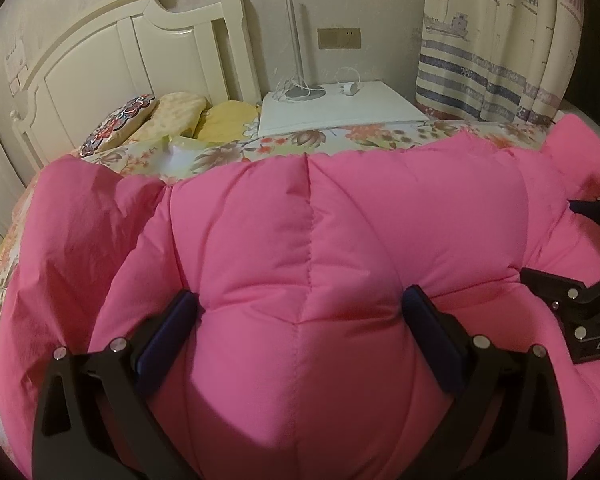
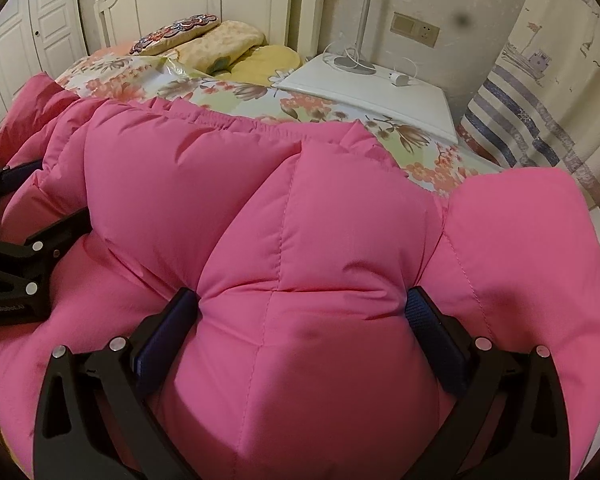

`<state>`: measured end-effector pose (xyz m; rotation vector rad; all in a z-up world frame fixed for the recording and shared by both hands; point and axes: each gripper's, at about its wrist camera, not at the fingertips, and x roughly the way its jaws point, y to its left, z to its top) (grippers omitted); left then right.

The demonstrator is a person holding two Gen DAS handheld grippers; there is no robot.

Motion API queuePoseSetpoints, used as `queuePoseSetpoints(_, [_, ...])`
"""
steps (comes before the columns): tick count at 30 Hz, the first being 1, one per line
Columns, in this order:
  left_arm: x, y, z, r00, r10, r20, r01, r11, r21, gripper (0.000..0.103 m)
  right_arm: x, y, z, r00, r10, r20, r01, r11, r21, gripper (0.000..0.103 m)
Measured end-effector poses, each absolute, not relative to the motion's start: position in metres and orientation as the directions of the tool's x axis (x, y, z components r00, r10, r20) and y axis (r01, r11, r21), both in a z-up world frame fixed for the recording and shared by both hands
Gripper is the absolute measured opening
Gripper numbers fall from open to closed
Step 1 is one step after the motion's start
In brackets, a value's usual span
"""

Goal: Fold large clothes

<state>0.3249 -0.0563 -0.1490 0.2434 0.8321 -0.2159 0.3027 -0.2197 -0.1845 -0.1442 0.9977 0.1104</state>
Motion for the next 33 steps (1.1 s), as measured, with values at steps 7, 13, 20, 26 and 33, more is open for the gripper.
queuePoseSetpoints(7, [0.327, -0.061, -0.154, 0.639, -0.071, -0.766, 0.286, 0.946, 0.151, 0.101, 0.302, -0.218, -0.187, 0.533, 0.008, -0.846, -0.154, 0.984, -0.087, 0.099])
queuePoseSetpoints(13, [0.331, -0.066, -0.158, 0.619, -0.044, -0.784, 0.292, 0.94, 0.178, 0.101, 0.302, -0.214, -0.189, 0.524, -0.015, -0.852, -0.152, 0.982, -0.111, 0.099])
queuePoseSetpoints(20, [0.332, -0.07, -0.163, 0.604, -0.014, -0.797, 0.289, 0.936, 0.203, 0.101, 0.302, -0.212, -0.192, 0.511, -0.034, -0.859, -0.145, 0.981, -0.125, 0.099])
queuePoseSetpoints(26, [0.329, -0.073, -0.164, 0.596, 0.027, -0.803, 0.278, 0.931, 0.238, 0.101, 0.299, -0.208, -0.194, 0.505, -0.065, -0.861, -0.135, 0.979, -0.152, 0.099])
queuePoseSetpoints(33, [0.318, -0.069, -0.151, 0.62, 0.018, -0.784, 0.262, 0.938, 0.229, 0.101, 0.285, -0.214, -0.181, 0.554, -0.04, -0.832, -0.146, 0.979, -0.144, 0.099])
